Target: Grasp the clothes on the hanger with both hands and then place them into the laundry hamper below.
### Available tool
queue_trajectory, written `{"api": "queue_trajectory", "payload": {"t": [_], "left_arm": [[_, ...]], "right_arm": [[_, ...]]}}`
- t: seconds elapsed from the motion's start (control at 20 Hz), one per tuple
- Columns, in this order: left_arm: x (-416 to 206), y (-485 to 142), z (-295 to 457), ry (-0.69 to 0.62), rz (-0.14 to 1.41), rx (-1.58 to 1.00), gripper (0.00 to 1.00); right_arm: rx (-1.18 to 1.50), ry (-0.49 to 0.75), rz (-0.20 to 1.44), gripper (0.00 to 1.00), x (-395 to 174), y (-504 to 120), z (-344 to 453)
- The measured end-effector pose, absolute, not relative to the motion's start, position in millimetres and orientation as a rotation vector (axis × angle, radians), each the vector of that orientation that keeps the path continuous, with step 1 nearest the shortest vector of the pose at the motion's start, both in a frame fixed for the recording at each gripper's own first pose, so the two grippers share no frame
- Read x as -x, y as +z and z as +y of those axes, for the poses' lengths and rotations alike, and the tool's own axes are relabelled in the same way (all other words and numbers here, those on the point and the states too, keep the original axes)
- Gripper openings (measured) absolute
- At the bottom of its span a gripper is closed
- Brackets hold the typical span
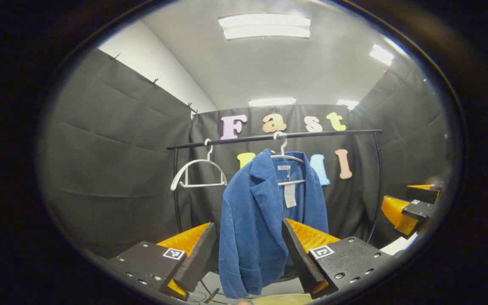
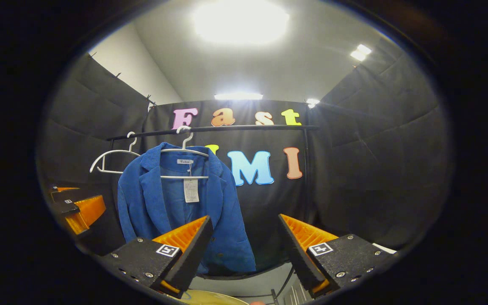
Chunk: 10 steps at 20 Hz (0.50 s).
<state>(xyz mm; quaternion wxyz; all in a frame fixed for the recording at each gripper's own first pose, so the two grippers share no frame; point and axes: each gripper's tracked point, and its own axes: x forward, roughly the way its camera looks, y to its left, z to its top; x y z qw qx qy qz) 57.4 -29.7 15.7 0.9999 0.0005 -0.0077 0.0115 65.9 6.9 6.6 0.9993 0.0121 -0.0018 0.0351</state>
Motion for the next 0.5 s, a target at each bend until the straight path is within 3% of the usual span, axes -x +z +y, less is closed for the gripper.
{"api": "queue_trajectory", "payload": {"t": [0.5], "left_arm": [[-126.2, 36.1, -58.4, 0.069, -0.067, -0.007, 0.90]], "right_arm": [[-0.066, 0.148, -0.077, 0.94, -154.1, 32.3, 18.7]]}}
